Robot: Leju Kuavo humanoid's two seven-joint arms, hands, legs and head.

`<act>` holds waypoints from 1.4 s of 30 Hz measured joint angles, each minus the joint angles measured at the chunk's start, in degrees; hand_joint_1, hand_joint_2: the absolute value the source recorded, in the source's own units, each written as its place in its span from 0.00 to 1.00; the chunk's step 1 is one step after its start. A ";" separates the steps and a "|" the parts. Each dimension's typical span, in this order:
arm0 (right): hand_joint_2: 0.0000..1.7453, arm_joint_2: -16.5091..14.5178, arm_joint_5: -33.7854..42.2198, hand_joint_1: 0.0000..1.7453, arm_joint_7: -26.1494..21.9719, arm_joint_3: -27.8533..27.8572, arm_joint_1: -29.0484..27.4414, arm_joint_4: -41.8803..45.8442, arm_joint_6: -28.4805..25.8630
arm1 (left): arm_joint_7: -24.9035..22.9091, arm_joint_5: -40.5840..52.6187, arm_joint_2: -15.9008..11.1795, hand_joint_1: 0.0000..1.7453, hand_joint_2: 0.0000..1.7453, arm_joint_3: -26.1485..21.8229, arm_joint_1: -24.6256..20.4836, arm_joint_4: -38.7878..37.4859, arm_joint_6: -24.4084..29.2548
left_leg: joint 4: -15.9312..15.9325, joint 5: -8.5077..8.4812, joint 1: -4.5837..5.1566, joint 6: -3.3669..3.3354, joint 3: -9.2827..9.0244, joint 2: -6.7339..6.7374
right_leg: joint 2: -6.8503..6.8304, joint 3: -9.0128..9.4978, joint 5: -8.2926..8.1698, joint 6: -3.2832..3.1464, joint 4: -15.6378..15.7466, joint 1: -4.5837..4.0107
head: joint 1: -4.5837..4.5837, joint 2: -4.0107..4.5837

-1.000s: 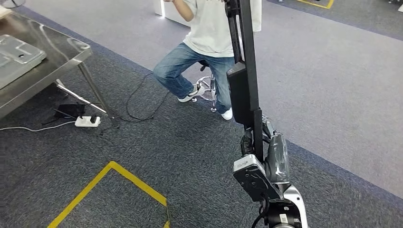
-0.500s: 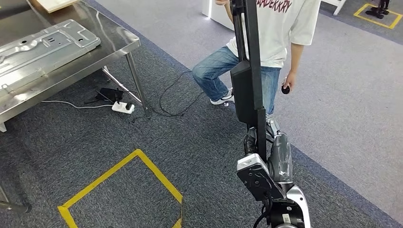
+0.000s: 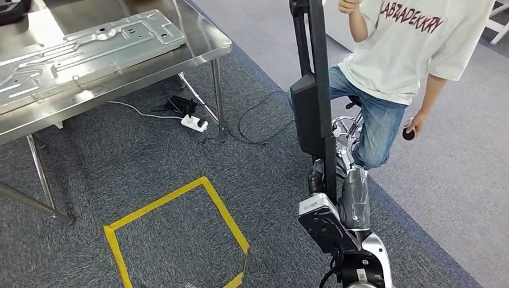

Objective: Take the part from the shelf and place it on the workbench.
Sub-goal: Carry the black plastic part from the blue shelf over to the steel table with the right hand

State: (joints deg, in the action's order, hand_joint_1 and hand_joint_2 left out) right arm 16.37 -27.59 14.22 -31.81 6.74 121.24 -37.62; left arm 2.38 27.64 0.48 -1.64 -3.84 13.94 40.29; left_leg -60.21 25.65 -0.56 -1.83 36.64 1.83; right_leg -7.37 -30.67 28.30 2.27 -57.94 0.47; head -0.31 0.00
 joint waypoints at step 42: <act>1.00 4.90 9.75 1.00 1.44 4.11 1.46 -0.15 4.81 | 12.53 -15.89 0.52 0.00 1.00 -9.52 -2.22 -0.16 -23.32 | 0.74 0.02 -0.02 -0.99 -0.84 -5.56 | 8.06 -2.93 0.08 -0.31 -3.65 0.01 | -1.12 0.00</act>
State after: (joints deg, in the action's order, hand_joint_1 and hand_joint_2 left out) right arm 21.27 -17.84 15.66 -27.69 8.20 121.09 -32.81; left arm 14.91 11.75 1.00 -11.16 -6.06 13.79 16.97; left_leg -59.47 25.67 -0.58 -2.81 35.80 -3.73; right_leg 0.69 -33.60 28.38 1.96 -61.59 0.49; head -1.42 0.00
